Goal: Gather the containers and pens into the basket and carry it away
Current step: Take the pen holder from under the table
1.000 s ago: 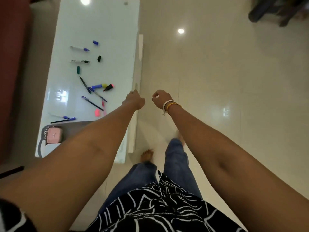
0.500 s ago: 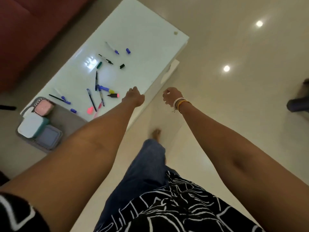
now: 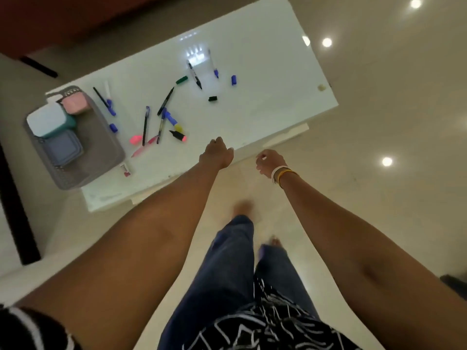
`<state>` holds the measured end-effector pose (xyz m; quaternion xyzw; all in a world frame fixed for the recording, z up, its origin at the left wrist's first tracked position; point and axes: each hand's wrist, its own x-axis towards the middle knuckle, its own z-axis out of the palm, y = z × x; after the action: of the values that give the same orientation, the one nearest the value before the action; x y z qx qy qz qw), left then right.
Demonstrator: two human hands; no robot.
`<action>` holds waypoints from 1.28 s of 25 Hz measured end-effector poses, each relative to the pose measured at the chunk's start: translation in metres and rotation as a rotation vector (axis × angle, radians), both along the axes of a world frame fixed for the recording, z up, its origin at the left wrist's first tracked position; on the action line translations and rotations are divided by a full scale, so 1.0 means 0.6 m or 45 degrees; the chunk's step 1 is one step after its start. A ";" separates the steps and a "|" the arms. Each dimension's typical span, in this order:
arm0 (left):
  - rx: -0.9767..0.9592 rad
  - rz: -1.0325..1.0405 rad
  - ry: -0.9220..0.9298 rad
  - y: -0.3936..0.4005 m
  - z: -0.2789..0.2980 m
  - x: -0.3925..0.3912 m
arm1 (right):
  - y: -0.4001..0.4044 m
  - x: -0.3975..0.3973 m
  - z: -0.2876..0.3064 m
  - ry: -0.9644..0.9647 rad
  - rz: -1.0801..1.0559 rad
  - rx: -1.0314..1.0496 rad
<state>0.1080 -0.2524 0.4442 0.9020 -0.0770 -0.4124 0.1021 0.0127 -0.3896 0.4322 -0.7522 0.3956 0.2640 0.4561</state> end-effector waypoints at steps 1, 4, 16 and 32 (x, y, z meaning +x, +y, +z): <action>0.005 0.035 -0.019 -0.002 -0.007 -0.010 | -0.008 -0.003 -0.011 0.007 0.053 0.004; 0.024 0.134 -0.103 -0.006 -0.040 -0.043 | -0.024 -0.019 -0.055 0.020 0.216 -0.007; -0.113 -0.140 -0.866 -0.121 -0.392 -0.077 | -0.127 -0.009 -0.455 -0.121 0.332 -0.257; -0.185 -0.257 -2.111 -0.161 -0.545 0.002 | -0.255 0.113 -0.731 -0.377 0.126 -0.489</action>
<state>0.1090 -0.3488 0.1174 0.8930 -0.2339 0.3831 0.0327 0.0807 -0.5423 -0.0063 -0.8741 0.3299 0.0929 0.3443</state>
